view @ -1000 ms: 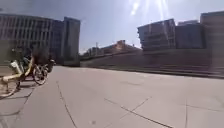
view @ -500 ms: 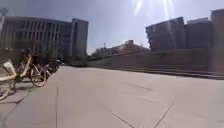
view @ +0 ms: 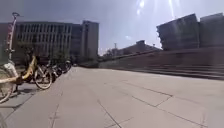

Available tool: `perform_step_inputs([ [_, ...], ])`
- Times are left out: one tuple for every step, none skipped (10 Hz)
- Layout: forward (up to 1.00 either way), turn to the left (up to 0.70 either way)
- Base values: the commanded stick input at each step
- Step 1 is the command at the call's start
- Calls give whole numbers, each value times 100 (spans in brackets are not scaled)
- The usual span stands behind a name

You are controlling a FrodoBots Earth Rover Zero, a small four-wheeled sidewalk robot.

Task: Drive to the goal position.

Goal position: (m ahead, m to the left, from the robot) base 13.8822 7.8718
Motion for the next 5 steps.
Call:
perform_step_inputs([
  [100, 0],
  [100, 0],
  [100, 0],
  [100, 0],
  [100, 0],
])
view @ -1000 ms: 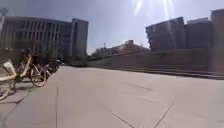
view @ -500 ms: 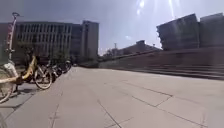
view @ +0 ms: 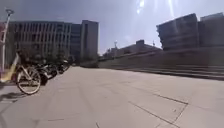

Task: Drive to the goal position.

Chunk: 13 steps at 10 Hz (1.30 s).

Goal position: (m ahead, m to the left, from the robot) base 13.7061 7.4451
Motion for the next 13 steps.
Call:
perform_step_inputs([
  [100, 0],
  [100, 0],
  [100, 0],
  [100, 0],
  [100, 0],
  [100, 0],
  [100, 16],
  [100, 40],
  [100, 40],
  [100, 40],
  [100, 40],
  [100, 40],
  [100, 34],
])
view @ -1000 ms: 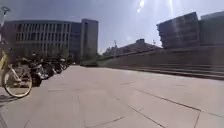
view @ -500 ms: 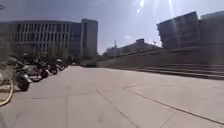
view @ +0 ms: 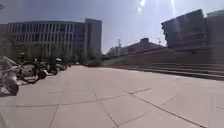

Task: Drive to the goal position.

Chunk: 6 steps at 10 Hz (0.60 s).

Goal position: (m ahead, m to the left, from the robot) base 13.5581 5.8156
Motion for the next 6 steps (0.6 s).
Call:
perform_step_inputs([
  [100, 21],
  [100, 0],
  [100, 0],
  [100, 0],
  [100, 0],
  [100, 0],
])
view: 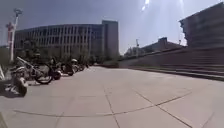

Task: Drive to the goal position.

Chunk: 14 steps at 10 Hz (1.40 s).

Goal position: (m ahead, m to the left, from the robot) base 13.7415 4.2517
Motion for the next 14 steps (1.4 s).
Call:
perform_step_inputs([
  [100, 0],
  [100, 0],
  [100, 0],
  [100, 0],
  [100, 0],
  [100, 0],
  [100, 0],
  [100, 0],
  [100, 0],
  [100, 0],
  [100, 0],
  [100, 0],
  [100, 0],
  [100, 0],
])
